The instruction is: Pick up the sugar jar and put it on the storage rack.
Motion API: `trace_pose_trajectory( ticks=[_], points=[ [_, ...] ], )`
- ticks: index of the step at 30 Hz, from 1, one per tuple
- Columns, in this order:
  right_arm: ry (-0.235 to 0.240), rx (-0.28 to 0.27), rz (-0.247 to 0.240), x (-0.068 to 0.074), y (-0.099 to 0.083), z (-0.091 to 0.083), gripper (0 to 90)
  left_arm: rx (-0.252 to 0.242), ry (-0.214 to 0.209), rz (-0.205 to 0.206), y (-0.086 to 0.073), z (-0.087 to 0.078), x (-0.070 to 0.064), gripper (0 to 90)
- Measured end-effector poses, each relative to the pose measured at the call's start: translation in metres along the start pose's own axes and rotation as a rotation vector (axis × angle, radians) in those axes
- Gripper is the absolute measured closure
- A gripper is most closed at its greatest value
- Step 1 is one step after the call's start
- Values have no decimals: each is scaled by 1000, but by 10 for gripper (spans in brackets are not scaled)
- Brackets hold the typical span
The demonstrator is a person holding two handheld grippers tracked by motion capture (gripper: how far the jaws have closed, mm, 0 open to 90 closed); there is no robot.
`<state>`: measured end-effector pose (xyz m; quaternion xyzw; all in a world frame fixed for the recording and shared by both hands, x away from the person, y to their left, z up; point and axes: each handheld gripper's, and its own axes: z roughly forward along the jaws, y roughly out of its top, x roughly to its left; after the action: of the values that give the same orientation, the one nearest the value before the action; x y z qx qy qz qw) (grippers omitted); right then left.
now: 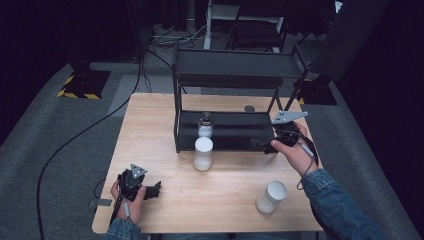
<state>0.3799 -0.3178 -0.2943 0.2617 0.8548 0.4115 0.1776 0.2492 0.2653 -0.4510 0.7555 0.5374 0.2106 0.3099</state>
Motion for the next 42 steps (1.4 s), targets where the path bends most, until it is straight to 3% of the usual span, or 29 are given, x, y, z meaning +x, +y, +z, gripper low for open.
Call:
trace_pose_trajectory(
  ticks=[13, 42],
  points=[
    [25, -15, -19, 9, 20, 12, 38, 0, 1, -3, 0, 0, 0, 3],
    [78, -38, -55, 29, 44, 45, 38, 0, 2, -3, 0, 0, 0, 3]
  ],
)
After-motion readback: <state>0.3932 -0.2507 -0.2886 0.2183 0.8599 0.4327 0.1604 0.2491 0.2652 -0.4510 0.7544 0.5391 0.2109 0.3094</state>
